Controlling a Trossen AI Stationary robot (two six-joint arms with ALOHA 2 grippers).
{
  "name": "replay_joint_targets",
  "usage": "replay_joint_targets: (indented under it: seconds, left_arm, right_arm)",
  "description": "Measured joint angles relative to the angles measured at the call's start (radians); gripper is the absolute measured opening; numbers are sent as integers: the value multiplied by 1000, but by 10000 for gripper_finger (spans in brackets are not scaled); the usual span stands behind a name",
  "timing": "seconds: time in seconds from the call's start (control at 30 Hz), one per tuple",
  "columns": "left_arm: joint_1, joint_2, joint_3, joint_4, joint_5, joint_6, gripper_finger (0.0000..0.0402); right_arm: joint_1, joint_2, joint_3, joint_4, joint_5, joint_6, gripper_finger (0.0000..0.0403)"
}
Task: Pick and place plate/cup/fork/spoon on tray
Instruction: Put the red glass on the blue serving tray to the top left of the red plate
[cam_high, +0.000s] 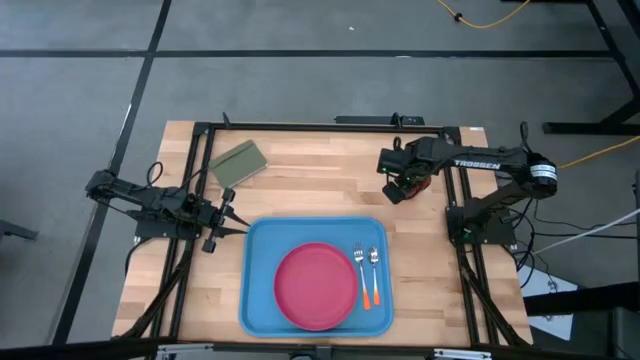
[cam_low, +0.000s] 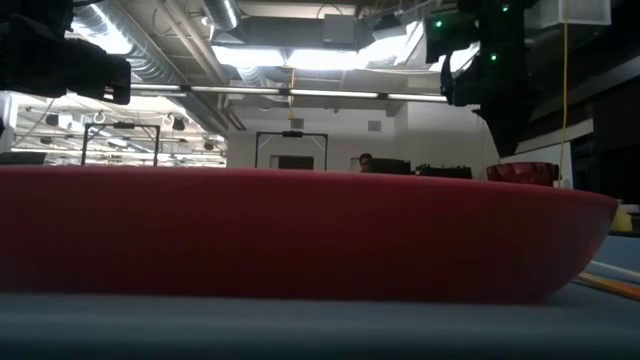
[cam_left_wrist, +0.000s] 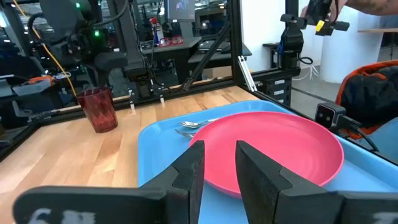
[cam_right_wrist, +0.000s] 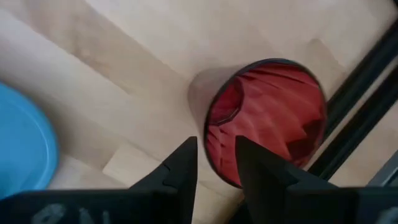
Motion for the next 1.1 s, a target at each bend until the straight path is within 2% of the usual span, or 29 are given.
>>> replay_joint_targets:
  seconds: [0.3,0.47,0.6,0.77,0.9,1.0,1.1]
  left_arm:
    - [0,0,0,0,0,0,83]
    - [0,0,0,0,0,0,83]
    - [0,0,0,0,0,0,83]
    - [0,0,0,0,0,0,83]
    - [0,0,0,0,0,0,83]
    - [0,0,0,0,0,0,83]
    - [0,0,0,0,0,0,83]
  right_arm:
    - [0,47,0,21,-40,-12,114]
    - [-7,55,0,19,6,13,114]
    - [-18,55,0,19,-18,14,114]
    - [-27,54,-59,48,-39,14,114]
    - [-27,55,-124,71,5,15,113]
    - [-27,54,-152,93,9,12,102]
    - [-27,54,-165,100,10,-14,72]
